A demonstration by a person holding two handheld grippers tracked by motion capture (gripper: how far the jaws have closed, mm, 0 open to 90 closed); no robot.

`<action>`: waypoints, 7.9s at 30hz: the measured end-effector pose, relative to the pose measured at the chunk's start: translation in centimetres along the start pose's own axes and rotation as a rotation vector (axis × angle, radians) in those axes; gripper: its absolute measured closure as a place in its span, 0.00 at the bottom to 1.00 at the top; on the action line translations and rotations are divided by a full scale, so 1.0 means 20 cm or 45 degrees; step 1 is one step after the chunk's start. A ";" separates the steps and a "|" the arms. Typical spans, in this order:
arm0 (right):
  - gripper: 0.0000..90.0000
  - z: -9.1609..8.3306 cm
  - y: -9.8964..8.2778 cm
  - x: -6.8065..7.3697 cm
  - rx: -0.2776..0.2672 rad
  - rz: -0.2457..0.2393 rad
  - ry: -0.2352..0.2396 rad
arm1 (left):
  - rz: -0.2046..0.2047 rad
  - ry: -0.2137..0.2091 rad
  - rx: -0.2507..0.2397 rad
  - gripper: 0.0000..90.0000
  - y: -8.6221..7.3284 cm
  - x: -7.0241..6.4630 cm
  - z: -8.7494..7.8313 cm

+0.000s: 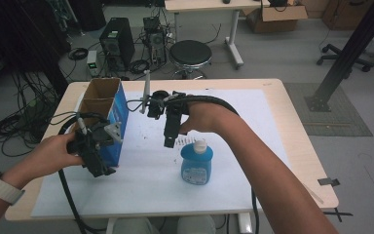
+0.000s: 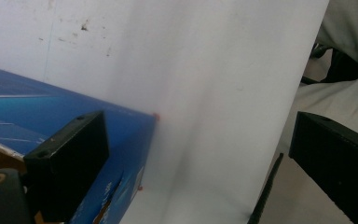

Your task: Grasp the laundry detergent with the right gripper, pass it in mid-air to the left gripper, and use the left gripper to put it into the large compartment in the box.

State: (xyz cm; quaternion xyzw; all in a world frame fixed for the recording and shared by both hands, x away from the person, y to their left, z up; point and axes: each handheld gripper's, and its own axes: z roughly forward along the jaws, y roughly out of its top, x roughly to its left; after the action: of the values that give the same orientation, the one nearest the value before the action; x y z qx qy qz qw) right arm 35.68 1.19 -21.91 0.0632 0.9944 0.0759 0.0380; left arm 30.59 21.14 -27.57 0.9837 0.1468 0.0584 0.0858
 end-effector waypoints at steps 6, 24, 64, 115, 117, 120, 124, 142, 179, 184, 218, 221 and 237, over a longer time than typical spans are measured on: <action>0.06 -0.02 -0.02 0.00 -0.011 0.003 -0.002 | 0.000 0.001 0.000 0.06 0.01 0.00 0.00; 0.06 -0.12 -0.17 0.04 -0.041 0.066 -0.001 | 0.009 0.017 -0.003 0.06 0.04 -0.02 -0.01; 0.06 -0.08 -0.56 0.07 -0.195 0.178 0.019 | -0.007 0.032 -0.009 0.06 0.07 -0.04 -0.04; 0.06 0.17 -0.94 0.13 -0.641 0.236 0.020 | 0.009 0.027 -0.010 0.06 0.10 -0.06 -0.02; 0.06 0.18 -0.95 0.13 -0.647 0.232 0.019 | 0.007 0.027 -0.010 0.06 0.10 -0.06 -0.02; 0.06 0.21 -0.96 0.13 -0.674 0.232 0.024 | 0.010 0.025 -0.004 0.06 0.10 -0.06 -0.02; 0.06 0.24 -0.97 0.13 -0.686 0.237 0.028 | 0.009 0.026 -0.006 0.06 0.10 -0.06 -0.01; 0.06 0.40 -1.02 0.14 -0.777 0.264 0.066 | 0.007 0.021 -0.001 0.06 0.11 -0.06 0.00; 0.06 0.57 -1.09 0.17 -0.999 0.310 0.084 | 0.003 0.014 -0.001 0.06 0.12 -0.06 0.01; 0.06 0.59 -1.09 0.18 -1.018 0.312 0.079 | 0.003 0.013 -0.001 0.06 0.12 -0.06 0.01; 0.06 0.68 -1.03 0.19 -1.042 0.301 0.078 | 0.006 0.013 0.001 0.06 0.12 -0.06 0.01; 0.07 0.69 -1.01 0.18 -1.042 0.294 0.083 | 0.003 0.013 0.003 0.06 0.12 -0.06 0.01; 0.08 0.72 -0.94 0.18 -1.078 0.287 0.067 | 0.003 0.014 -0.001 0.06 0.12 -0.06 0.01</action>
State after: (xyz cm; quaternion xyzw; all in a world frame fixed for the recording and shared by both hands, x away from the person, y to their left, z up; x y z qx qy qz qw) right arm 31.11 -14.71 -39.25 0.1480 0.8631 0.4821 0.0268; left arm 30.08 18.46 -27.41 0.9835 0.1461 0.0641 0.0853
